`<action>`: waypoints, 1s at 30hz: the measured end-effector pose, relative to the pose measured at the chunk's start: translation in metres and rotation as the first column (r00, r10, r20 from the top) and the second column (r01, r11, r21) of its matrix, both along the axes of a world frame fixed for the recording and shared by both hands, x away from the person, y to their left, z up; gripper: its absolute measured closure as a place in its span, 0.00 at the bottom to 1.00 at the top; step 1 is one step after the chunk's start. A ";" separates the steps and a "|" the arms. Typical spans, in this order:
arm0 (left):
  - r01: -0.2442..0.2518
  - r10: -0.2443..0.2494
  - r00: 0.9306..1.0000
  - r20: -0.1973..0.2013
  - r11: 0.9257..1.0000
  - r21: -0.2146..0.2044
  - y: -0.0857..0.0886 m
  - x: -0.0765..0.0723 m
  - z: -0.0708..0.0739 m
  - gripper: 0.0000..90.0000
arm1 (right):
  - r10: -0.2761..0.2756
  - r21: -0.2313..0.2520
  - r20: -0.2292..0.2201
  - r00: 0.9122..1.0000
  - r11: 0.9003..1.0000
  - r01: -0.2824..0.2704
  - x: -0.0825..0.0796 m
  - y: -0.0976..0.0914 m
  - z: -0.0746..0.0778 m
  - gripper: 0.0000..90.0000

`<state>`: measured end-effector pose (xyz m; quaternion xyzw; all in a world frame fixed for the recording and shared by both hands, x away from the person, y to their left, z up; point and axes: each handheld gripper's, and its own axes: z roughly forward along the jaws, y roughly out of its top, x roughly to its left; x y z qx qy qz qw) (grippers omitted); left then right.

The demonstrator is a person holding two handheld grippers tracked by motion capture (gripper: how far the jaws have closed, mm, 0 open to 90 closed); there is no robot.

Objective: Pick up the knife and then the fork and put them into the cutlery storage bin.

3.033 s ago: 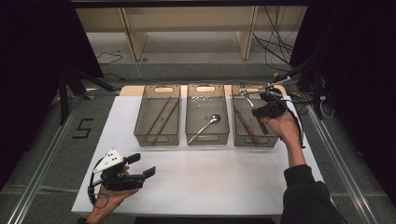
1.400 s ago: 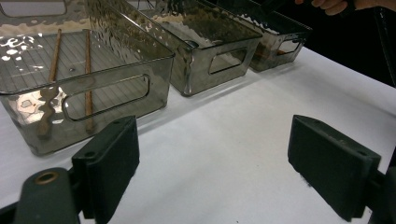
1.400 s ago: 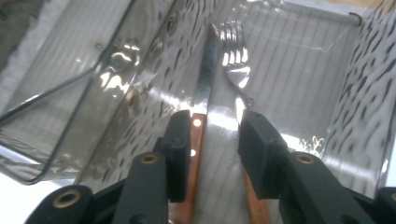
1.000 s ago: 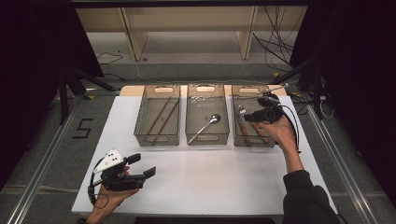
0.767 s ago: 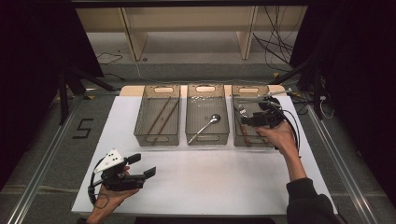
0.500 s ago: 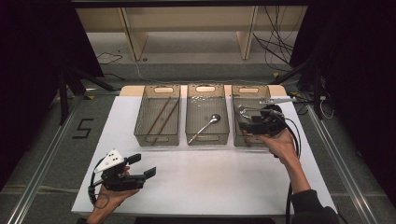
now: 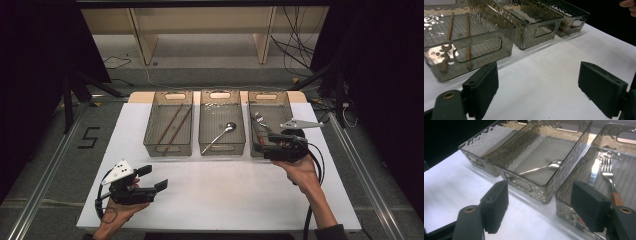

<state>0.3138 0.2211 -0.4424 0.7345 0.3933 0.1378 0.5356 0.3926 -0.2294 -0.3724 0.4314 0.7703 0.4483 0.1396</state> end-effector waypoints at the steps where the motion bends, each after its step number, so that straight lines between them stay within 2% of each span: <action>1: -0.002 0.002 1.000 0.000 1.000 -0.003 0.000 0.000 0.000 0.18 | 0.005 0.001 0.001 1.000 1.000 -0.005 -0.002 0.000 -0.001 0.34; 20: 0.000 0.000 1.000 -0.006 1.000 -0.002 0.000 0.000 0.000 0.18 | 0.054 0.048 0.087 0.995 0.997 -0.059 -0.041 0.005 -0.017 0.30; 26: 0.002 -0.002 1.000 -0.011 1.000 -0.002 -0.001 0.000 0.000 0.18 | 0.050 0.057 0.096 0.994 0.997 -0.056 -0.051 0.002 -0.029 0.29; 30: 0.002 -0.002 1.000 -0.013 1.000 -0.006 -0.001 -0.001 0.001 0.18 | 0.050 0.072 0.084 0.995 0.996 -0.056 -0.057 0.000 -0.037 0.27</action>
